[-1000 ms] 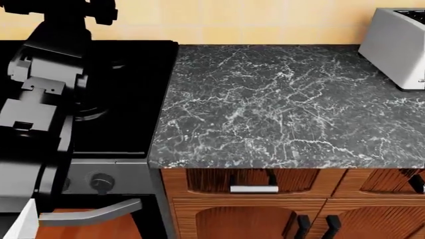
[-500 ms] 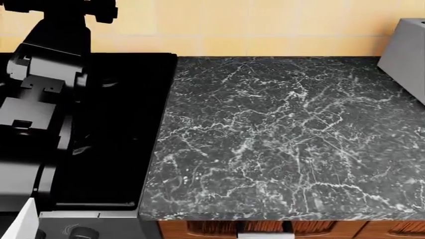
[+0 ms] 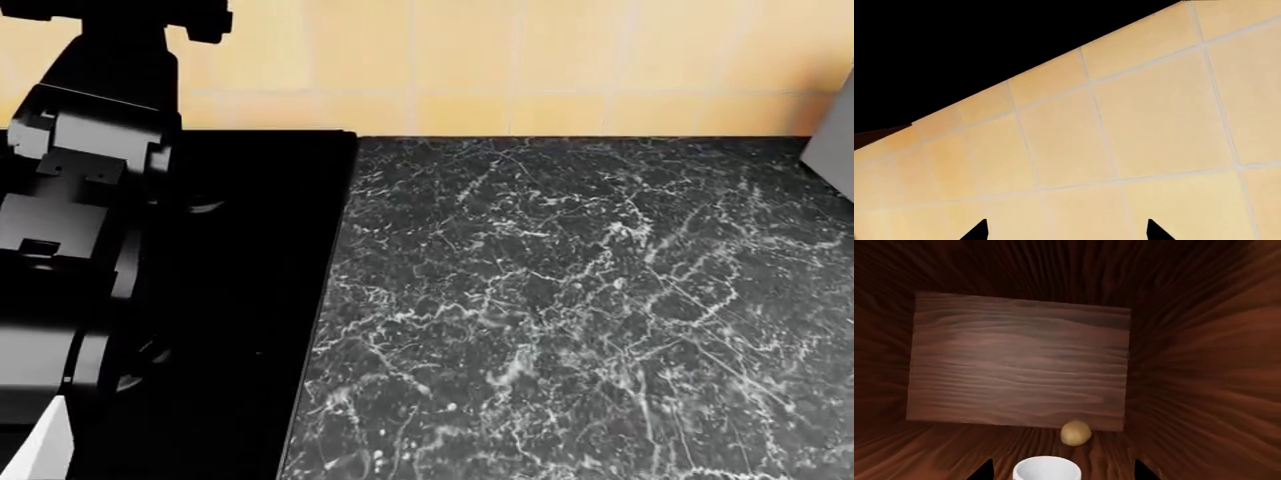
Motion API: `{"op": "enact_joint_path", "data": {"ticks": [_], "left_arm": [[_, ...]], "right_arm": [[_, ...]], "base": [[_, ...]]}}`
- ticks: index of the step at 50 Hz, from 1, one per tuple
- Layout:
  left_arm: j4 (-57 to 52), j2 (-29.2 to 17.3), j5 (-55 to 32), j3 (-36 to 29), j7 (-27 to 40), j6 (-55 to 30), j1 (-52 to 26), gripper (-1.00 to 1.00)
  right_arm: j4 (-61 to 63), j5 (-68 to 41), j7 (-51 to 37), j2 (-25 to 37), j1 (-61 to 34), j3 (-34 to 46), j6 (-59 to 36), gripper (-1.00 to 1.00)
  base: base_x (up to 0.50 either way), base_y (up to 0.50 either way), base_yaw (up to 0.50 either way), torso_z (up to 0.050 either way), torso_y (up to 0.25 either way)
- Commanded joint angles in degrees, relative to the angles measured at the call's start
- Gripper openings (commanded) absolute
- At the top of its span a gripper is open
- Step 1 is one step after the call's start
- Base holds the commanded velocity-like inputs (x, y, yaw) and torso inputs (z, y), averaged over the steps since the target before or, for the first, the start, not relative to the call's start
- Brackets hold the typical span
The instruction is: Pick the mug from the cabinet, place it under the coffee machine dispenser, and press the start button.
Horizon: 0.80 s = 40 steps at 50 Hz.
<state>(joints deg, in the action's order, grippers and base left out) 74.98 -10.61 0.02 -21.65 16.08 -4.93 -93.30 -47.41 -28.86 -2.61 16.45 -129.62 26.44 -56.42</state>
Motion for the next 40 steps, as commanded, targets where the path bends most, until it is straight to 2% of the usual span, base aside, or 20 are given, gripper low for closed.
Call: {"op": "enact_joint_path", "data": {"ticks": [1,7,16,27,32,33,40], "left_arm": [[0.0,0.0,0.0,-0.1,-0.1,0.1,-0.3,1.0],[0.0,0.1,0.0,-0.2,-0.2,0.3,-0.4,1.0],[0.0,0.2,0.0,-0.3,-0.3,0.5,-0.6,1.0],[0.0,0.1,-0.1,-0.2,-0.3,0.8,-0.8,1.0],[0.0,0.2,-0.1,-0.1,-0.5,1.1,-0.7,1.0],[0.0,0.2,-0.2,0.0,-0.5,1.1,-0.7,1.0],[0.0,0.3,-0.2,0.2,-0.8,1.2,-0.9,1.0]], "right_arm": [[-1.8,-1.3,-1.6,-0.5,0.5,-2.9,0.2,1.0],[-2.2,-5.7,-4.1,-0.6,3.2,-9.4,-0.5,1.0],[-1.3,-7.0,-3.7,-0.1,6.7,-10.8,-0.3,1.0],[-1.2,-4.6,-2.5,0.5,8.9,-7.4,1.1,1.0],[0.5,-1.4,0.3,0.6,9.8,-1.7,1.9,1.0],[1.4,-0.7,1.3,0.7,10.1,-0.1,1.9,-1.0],[5.0,2.9,2.7,1.2,11.1,6.3,1.7,-1.0]], "base": [[0.0,0.0,0.0,0.0,0.0],[0.0,0.0,0.0,0.0,0.0],[0.0,0.0,0.0,0.0,0.0],[0.0,0.0,0.0,0.0,0.0],[0.0,0.0,0.0,0.0,0.0],[0.0,0.0,0.0,0.0,0.0],[0.0,0.0,0.0,0.0,0.0]]}}
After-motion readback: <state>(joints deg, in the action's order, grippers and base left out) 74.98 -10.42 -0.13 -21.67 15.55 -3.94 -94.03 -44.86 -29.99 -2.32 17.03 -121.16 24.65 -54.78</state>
